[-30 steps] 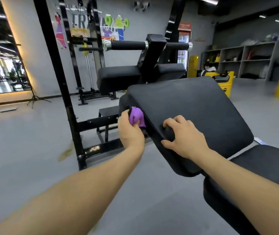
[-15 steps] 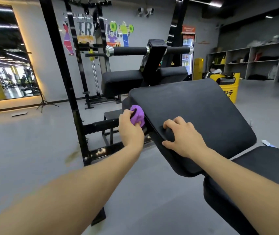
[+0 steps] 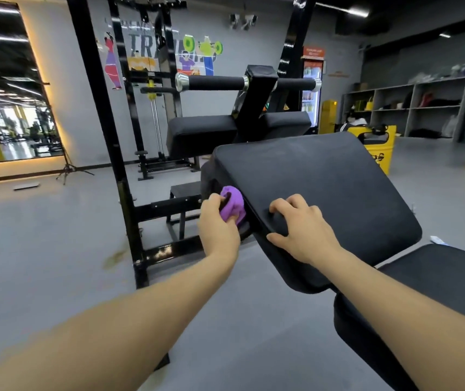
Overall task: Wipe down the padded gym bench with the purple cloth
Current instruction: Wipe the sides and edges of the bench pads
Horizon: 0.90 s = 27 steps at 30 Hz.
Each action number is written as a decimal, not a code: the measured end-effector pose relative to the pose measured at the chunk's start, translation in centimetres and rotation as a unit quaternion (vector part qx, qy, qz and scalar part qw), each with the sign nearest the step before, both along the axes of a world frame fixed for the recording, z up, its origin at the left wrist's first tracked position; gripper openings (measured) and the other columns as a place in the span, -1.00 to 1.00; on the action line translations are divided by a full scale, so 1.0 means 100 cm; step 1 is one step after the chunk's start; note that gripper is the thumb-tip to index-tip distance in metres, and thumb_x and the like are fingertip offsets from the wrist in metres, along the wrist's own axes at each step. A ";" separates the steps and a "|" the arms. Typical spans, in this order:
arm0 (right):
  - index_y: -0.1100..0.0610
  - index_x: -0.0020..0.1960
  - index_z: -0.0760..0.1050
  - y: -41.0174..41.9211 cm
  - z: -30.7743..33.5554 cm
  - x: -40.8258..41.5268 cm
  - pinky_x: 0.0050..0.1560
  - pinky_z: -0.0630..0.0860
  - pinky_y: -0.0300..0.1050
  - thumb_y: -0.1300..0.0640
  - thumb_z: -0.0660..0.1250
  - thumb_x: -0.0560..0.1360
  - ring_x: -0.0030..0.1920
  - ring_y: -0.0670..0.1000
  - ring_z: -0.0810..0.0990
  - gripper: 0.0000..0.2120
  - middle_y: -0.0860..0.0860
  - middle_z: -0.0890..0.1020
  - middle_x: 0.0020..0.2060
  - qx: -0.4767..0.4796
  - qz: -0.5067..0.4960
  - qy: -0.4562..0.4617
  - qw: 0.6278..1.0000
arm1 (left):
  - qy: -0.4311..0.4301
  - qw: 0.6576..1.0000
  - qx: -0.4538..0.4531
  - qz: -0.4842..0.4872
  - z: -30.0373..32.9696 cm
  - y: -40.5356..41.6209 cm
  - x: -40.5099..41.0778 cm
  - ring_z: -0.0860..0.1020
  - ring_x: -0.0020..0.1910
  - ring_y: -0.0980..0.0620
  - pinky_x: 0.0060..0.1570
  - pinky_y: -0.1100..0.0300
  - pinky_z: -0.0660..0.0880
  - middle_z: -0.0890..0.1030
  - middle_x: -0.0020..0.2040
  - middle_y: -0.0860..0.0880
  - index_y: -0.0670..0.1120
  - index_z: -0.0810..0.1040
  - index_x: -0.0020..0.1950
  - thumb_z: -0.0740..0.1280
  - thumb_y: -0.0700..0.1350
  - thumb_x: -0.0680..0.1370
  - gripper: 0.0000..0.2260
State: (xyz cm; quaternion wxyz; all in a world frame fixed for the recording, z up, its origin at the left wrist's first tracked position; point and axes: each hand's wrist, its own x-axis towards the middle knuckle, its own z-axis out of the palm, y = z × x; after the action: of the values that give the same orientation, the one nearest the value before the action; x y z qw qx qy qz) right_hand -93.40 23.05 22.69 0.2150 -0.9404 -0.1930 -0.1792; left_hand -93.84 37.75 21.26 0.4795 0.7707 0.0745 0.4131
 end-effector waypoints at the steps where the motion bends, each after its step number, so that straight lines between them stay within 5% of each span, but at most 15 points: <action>1: -0.08 0.20 0.30 0.001 0.000 0.000 -0.15 0.44 -0.02 -0.05 0.36 0.45 0.05 0.08 0.30 -0.62 -0.07 0.30 0.14 0.003 0.000 -0.001 1.000 | -0.004 1.000 -0.008 0.002 0.004 0.002 0.000 0.43 -0.14 0.00 -0.16 0.20 0.34 0.50 -0.06 -0.09 -0.10 0.46 -0.09 0.25 -0.34 0.50 -0.86; 5: -0.08 0.19 0.30 0.002 0.000 0.001 -0.20 0.40 -0.06 -0.06 0.36 0.46 0.03 0.08 0.29 -0.63 -0.08 0.29 0.12 0.001 0.006 -0.001 1.000 | -0.040 0.995 -0.058 0.070 0.065 0.037 0.033 0.46 -0.15 -0.05 -0.07 0.07 0.46 0.52 -0.09 -0.06 -0.12 0.47 -0.07 0.26 -0.26 0.52 -0.94; 9: -0.08 0.20 0.30 0.001 0.000 0.001 -0.21 0.38 -0.07 -0.06 0.35 0.46 0.02 0.07 0.28 -0.63 -0.08 0.28 0.12 0.003 0.001 0.000 1.000 | -0.023 0.989 0.097 0.109 0.102 0.034 0.049 0.45 -0.15 -0.03 -0.19 0.15 0.38 0.50 -0.07 -0.02 -0.12 0.52 -0.03 0.24 -0.26 0.51 -0.89; 13: -0.05 0.22 0.29 0.003 -0.001 -0.005 -0.23 0.39 -0.07 -0.02 0.34 0.48 0.01 0.08 0.26 -0.63 -0.07 0.28 0.14 0.005 -0.003 0.003 1.000 | -0.046 0.987 0.139 0.067 0.073 0.029 0.031 0.47 -0.11 0.00 -0.19 0.22 0.40 0.49 -0.04 -0.02 -0.10 0.54 0.06 0.21 -0.32 0.51 -0.78; 15: -0.04 0.23 0.29 0.003 -0.002 -0.006 -0.23 0.40 -0.07 0.00 0.34 0.48 0.02 0.09 0.27 -0.62 -0.06 0.28 0.15 0.004 -0.005 0.002 1.000 | -0.044 0.992 0.110 0.052 0.056 0.026 0.025 0.49 -0.07 -0.03 -0.10 0.14 0.46 0.52 -0.01 -0.07 -0.13 0.54 0.05 0.21 -0.36 0.49 -0.77; 19: -0.03 0.23 0.29 0.004 -0.003 -0.007 -0.24 0.41 -0.06 0.01 0.34 0.47 0.03 0.10 0.27 -0.61 -0.06 0.29 0.16 0.003 -0.017 -0.003 1.000 | -0.008 1.000 0.020 0.021 0.011 0.002 0.002 0.45 -0.12 0.02 -0.22 0.39 0.34 0.51 -0.05 -0.03 -0.14 0.53 -0.04 0.23 -0.39 0.45 -0.79; 23: -0.05 0.24 0.29 0.005 -0.003 -0.007 -0.24 0.39 -0.08 0.01 0.35 0.47 0.04 0.10 0.27 -0.60 -0.07 0.29 0.17 0.008 -0.016 -0.006 1.000 | 0.019 0.999 -0.008 -0.038 -0.016 0.002 -0.014 0.45 -0.18 -0.02 -0.23 0.25 0.39 0.51 -0.16 -0.06 -0.10 0.47 -0.21 0.23 -0.42 0.38 -0.78; 27: -0.07 0.22 0.29 0.003 -0.002 -0.005 -0.24 0.35 -0.09 -0.02 0.35 0.47 0.04 0.08 0.27 -0.61 -0.08 0.28 0.15 0.009 -0.007 -0.001 1.000 | 0.001 0.990 -0.128 0.059 0.039 0.028 0.020 0.50 -0.06 -0.03 -0.07 0.19 0.39 0.55 0.01 -0.03 -0.07 0.50 0.02 0.33 -0.28 0.49 -0.83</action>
State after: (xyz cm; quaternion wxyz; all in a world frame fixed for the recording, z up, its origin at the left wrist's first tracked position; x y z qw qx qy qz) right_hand -93.87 23.40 22.47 0.2220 -0.9396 -0.1847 -0.1836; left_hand -91.87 40.54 25.12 0.5487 0.6981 0.1723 0.4265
